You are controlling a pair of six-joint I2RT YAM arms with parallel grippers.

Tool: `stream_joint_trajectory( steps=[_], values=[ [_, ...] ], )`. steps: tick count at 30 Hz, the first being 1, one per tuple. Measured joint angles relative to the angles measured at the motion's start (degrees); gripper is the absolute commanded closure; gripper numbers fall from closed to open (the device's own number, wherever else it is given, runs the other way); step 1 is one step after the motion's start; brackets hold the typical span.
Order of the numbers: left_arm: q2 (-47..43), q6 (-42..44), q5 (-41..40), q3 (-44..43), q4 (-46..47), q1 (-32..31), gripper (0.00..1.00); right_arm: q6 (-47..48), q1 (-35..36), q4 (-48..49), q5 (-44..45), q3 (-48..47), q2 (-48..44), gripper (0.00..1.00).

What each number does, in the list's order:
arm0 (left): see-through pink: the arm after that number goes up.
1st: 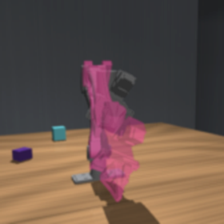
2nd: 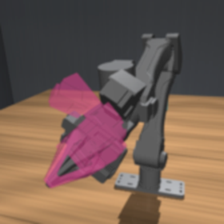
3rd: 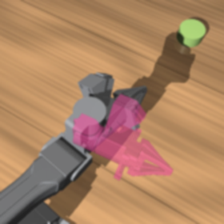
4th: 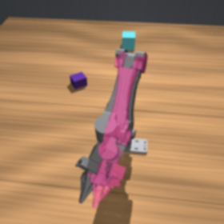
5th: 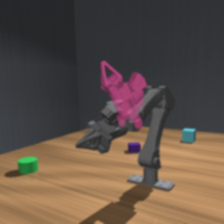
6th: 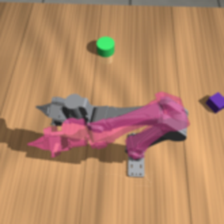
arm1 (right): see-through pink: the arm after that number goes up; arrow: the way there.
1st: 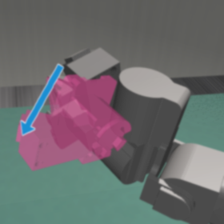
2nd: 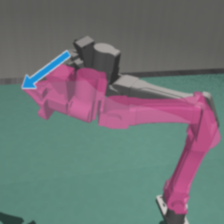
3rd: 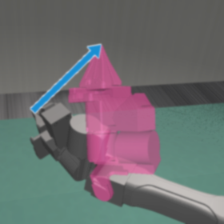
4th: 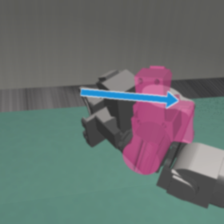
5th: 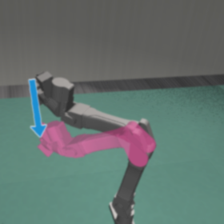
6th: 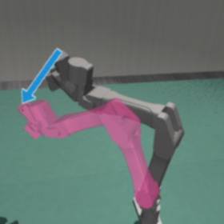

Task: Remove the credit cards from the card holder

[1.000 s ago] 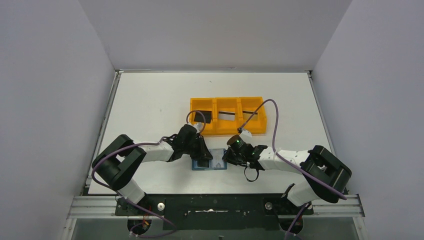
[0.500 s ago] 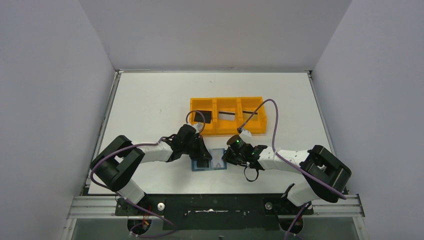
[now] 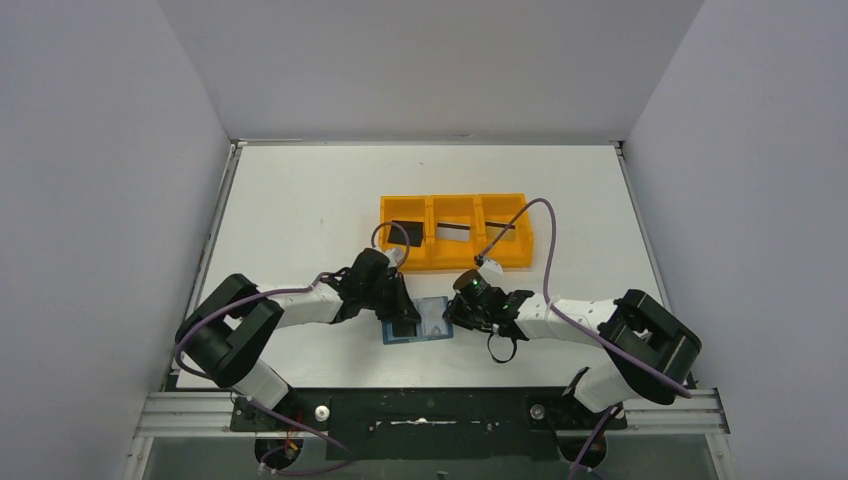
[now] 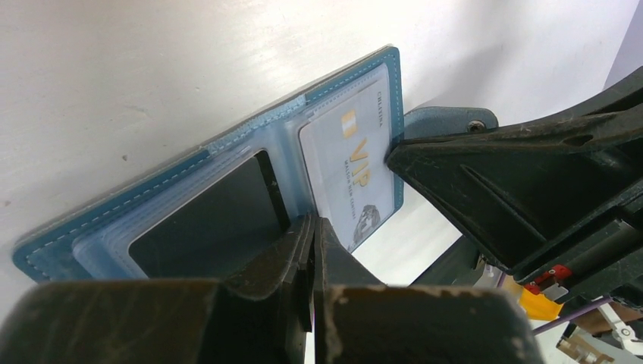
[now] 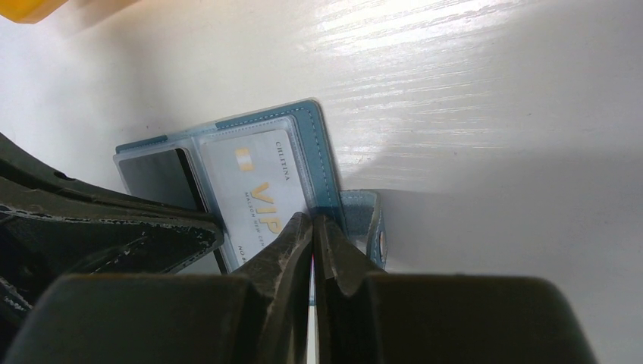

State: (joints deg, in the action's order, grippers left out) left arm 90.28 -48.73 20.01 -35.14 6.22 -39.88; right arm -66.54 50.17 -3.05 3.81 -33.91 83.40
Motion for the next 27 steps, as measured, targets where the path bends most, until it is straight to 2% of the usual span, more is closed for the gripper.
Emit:
stream_joint_trajectory(
  steps=[2, 5, 9, 16, 22, 27],
  values=[
    [-0.2, 0.0, 0.1, 0.0, -0.3, 0.2, 0.84, 0.0, 0.0, 0.0, 0.0, 0.0, 0.0, 0.98],
    [-0.3, -0.4, 0.7, 0.0, 0.0, 0.3, 0.67, 0.0, 0.0, 0.0, 0.0, -0.1, 0.1, 0.98],
    [-0.3, -1.5, 1.6, 0.2, 1.8, 0.2, 0.61, 0.0, 0.0, 1.1, -0.3, -0.5, 1.1, 0.98],
    [0.5, -3.0, 0.5, 0.3, 2.9, -0.6, 0.61, 0.0, 0.0, 1.4, -0.4, -0.6, 1.2, 0.98],
    [0.5, -4.1, -0.8, 0.5, 3.0, -1.0, 0.73, 0.0, 0.0, 1.4, -0.5, -0.6, 1.3, 0.98],
    [0.4, -5.2, -1.3, 1.9, 5.2, -1.0, 0.77, 0.0, 0.0, 1.5, -0.5, -0.6, 1.3, 0.98]
  ],
)
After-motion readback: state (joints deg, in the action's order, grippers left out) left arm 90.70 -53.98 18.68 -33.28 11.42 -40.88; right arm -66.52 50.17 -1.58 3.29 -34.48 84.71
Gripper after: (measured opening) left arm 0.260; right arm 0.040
